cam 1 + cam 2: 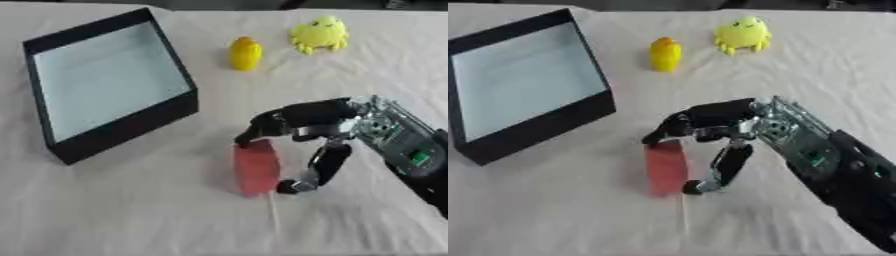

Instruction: Pick up objects on the table and place them in the box.

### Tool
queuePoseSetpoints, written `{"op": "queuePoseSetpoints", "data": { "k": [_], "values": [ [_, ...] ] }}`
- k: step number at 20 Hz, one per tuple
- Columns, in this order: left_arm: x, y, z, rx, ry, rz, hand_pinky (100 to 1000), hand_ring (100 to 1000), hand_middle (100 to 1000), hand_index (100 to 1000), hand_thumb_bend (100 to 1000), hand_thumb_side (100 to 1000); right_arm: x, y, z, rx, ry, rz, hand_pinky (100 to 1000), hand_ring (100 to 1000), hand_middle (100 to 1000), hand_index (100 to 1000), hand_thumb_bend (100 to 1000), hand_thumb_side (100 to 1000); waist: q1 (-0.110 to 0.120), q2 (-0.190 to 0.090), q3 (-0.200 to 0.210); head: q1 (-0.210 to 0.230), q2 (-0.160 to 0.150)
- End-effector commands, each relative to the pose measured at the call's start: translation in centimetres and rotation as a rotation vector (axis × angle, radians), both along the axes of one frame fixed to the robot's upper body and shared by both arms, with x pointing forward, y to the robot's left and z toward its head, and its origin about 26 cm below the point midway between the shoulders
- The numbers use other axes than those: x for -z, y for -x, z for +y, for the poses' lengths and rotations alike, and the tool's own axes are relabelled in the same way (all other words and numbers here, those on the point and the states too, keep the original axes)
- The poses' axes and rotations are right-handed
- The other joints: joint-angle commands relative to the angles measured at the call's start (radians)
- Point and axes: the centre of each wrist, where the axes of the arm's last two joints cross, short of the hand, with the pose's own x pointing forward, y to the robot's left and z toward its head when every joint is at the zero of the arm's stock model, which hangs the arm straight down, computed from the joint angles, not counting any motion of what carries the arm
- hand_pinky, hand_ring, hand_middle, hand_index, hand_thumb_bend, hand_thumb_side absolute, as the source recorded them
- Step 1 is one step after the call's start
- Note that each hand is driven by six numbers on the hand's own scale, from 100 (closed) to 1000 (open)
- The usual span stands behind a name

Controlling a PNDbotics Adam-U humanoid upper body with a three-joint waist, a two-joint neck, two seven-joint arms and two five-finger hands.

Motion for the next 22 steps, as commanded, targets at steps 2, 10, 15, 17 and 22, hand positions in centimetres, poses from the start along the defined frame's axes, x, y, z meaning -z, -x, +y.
{"op": "queuePoseSetpoints", "data": {
  "k": [2,10,15,17,22],
  "values": [
    [-0.6,0.1,0.1,0.002,-0.023,-0.016,875,747,776,796,162,897,-0.8,-0.1,-0.4,-0.029,0.012,-0.046,1000,908,851,1000,432,272,0.005,-0.007,0.000,-0.002,-0.001],
    [-0.5,0.1,0.1,0.012,-0.034,-0.008,876,748,776,794,161,899,-1.9,0.3,-0.9,-0.004,-0.063,-0.081,1000,907,844,1000,441,220,0.005,-0.005,0.000,-0.003,-0.001],
    [-0.4,0.2,0.2,0.017,-0.039,-0.001,877,749,776,794,161,901,-1.5,0.3,-1.2,0.042,-0.115,-0.060,1000,899,837,1000,409,222,0.008,-0.002,-0.001,-0.005,-0.001],
    [-0.4,0.2,0.2,0.019,-0.041,-0.001,878,749,776,794,160,900,-1.1,0.4,-1.3,0.058,-0.124,-0.043,1000,898,835,1000,403,222,0.008,-0.001,-0.002,-0.006,-0.001],
    [-0.4,0.1,0.1,0.028,-0.046,-0.002,880,750,776,794,161,901,-0.1,0.4,-1.0,0.073,-0.096,-0.003,1000,905,843,1000,335,298,0.008,0.000,0.000,-0.007,-0.001]
  ]
}}
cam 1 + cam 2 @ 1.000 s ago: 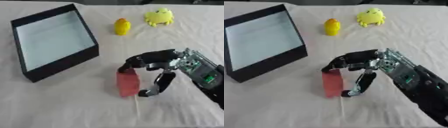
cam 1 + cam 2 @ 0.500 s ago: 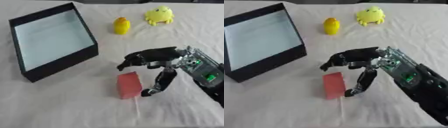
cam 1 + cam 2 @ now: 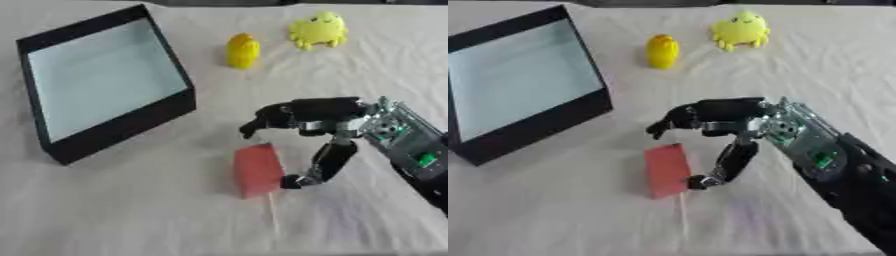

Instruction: Pick up objects on the table and place them in the box.

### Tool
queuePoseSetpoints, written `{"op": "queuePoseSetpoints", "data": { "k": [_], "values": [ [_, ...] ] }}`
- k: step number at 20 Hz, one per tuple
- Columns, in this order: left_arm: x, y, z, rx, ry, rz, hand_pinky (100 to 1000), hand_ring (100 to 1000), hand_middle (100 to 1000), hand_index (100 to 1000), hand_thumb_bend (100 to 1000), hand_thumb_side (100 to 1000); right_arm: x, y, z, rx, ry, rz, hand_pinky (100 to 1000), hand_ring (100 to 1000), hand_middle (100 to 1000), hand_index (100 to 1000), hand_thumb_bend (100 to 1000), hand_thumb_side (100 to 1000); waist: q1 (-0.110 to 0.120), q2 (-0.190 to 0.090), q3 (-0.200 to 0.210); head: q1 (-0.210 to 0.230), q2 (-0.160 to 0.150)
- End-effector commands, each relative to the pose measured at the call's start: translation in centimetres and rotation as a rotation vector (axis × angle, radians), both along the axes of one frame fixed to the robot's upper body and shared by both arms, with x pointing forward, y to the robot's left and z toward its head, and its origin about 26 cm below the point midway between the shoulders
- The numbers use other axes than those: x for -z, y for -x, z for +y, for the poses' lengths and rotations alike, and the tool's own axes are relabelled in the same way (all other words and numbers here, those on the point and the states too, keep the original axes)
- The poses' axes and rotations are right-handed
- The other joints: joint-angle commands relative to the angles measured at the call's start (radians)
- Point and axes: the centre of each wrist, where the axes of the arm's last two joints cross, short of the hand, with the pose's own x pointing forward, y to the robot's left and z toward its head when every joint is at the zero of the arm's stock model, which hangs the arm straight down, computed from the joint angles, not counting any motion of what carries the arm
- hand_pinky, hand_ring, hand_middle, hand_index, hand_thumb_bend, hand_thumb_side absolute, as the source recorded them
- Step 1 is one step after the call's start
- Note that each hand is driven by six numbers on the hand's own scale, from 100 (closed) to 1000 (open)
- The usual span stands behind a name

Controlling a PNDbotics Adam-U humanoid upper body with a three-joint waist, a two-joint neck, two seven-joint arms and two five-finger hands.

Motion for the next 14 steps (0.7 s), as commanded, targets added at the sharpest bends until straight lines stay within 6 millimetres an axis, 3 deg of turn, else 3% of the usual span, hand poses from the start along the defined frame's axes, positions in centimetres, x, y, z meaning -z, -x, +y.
{"op": "queuePoseSetpoints", "data": {
  "k": [1,14],
  "values": [
    [-0.68,0.06,0.18,0.004,-0.019,-0.020,880,750,776,794,161,901,0.01,-0.11,0.10,0.005,0.020,0.011,1000,907,847,1000,327,307,0.003,-0.009,0.002,-0.003,-0.001],
    [-0.61,0.08,0.18,0.005,-0.017,-0.019,884,751,776,795,162,903,0.96,-0.44,0.78,-0.030,0.074,0.028,1000,910,860,1000,312,334,0.002,-0.001,0.007,-0.006,-0.001]
  ]
}}
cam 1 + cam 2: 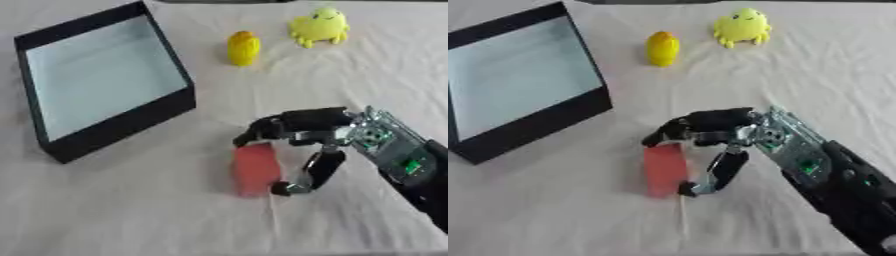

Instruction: Pick up objects on the table and place them in the box.

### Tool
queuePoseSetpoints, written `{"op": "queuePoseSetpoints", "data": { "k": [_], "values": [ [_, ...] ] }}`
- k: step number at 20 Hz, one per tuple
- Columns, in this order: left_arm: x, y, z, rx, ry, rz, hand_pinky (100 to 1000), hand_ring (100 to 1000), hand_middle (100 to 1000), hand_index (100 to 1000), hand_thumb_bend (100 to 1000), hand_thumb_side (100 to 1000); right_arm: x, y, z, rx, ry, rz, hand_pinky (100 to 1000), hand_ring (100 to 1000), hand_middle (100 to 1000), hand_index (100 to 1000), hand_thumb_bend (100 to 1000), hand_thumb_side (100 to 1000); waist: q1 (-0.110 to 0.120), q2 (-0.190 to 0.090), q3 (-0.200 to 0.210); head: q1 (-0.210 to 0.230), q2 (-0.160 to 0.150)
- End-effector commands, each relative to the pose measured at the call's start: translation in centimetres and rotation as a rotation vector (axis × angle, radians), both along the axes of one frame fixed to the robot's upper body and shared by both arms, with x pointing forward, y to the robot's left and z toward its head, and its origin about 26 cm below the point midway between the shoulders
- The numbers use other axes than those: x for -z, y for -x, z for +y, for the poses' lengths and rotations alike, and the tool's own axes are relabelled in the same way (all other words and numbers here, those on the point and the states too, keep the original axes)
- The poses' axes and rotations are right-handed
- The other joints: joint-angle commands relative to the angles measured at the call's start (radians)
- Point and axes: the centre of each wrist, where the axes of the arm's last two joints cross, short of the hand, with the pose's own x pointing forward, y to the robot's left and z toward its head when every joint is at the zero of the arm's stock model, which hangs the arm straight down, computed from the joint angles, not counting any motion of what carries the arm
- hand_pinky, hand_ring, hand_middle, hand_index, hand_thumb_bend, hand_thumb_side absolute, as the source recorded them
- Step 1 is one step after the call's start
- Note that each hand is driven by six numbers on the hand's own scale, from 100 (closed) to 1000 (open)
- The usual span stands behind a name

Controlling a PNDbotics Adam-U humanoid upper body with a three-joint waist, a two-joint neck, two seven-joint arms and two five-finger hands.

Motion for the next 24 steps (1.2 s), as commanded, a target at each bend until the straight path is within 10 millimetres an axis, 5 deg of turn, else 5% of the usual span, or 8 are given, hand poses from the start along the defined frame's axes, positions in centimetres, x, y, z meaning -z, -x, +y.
{"op": "queuePoseSetpoints", "data": {
  "k": [1,19,24],
  "values": [
    [-0.7,0.1,0.3,-0.003,-0.016,-0.022,884,751,776,795,162,904,-0.6,-0.2,0.0,-0.010,0.019,-0.017,1000,910,860,1000,312,339,0.002,-0.011,0.001,-0.002,-0.001],
    [-0.8,0.1,0.1,0.014,-0.021,-0.028,887,753,774,795,160,905,0.5,-0.8,-0.2,0.008,0.061,0.047,1000,823,690,953,268,568,0.007,0.004,0.005,-0.007,-0.001],
    [-0.8,0.1,0.1,0.019,-0.022,-0.029,888,753,773,795,160,907,0.4,-0.8,-0.4,0.037,0.040,0.070,986,811,664,941,161,684,0.009,0.006,0.005,-0.006,-0.001]
  ]
}}
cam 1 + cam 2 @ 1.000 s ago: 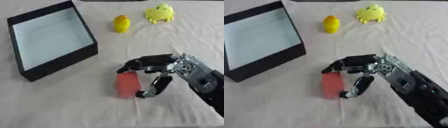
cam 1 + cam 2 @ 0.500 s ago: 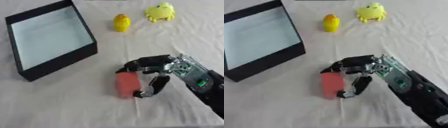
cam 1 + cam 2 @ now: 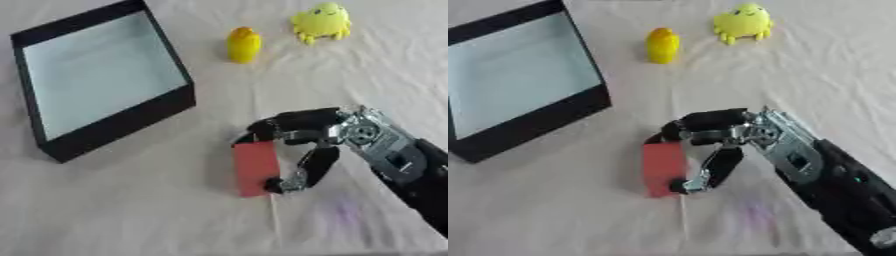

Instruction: Pick up objects on the table and place them in the box.

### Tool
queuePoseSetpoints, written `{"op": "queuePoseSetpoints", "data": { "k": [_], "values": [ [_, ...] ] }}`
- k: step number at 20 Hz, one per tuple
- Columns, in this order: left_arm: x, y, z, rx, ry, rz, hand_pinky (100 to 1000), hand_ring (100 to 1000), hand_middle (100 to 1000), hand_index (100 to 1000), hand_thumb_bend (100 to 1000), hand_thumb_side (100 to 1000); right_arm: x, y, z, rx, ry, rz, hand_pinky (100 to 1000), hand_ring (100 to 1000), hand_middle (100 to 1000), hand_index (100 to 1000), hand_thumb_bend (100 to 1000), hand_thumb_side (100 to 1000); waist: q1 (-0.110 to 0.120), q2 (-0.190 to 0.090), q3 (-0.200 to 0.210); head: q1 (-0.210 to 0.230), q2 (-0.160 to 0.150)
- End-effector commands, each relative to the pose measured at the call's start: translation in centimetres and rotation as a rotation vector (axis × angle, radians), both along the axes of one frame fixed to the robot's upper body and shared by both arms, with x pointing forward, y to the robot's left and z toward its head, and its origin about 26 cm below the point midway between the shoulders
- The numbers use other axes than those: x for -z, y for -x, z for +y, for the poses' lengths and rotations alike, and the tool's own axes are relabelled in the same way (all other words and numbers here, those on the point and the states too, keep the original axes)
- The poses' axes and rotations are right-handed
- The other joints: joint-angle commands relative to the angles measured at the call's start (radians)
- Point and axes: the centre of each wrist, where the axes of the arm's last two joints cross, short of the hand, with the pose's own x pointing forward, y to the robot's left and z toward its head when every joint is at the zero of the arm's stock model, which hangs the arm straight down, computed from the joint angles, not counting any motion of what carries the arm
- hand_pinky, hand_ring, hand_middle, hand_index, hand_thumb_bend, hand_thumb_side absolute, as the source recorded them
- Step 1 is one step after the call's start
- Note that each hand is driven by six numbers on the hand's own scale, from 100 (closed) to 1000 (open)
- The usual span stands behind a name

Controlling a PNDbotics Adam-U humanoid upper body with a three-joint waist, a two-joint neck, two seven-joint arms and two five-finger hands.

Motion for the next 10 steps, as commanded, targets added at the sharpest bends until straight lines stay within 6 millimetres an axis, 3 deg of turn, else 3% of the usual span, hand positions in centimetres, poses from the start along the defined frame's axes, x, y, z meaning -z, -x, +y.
{"op": "queuePoseSetpoints", "data": {
  "k": [1,6,10],
  "values": [
    [-0.8,0.1,0.1,0.002,-0.014,-0.029,888,753,773,795,160,906,-0.1,-0.3,-0.7,0.031,0.019,0.013,983,810,660,936,144,669,0.003,-0.009,0.001,-0.002,-0.001],
    [-0.7,0.2,0.2,0.006,-0.016,-0.025,888,754,773,794,160,907,-0.7,0.0,-1.0,0.071,-0.018,0.002,971,795,626,912,100,659,0.003,-0.007,-0.001,-0.001,-0.001],
    [-0.8,0.2,0.3,0.001,-0.018,-0.028,888,754,773,794,159,905,-1.8,0.4,-1.1,0.096,-0.064,-0.024,946,770,554,850,100,491,0.003,-0.008,-0.003,0.003,-0.001]
  ]
}}
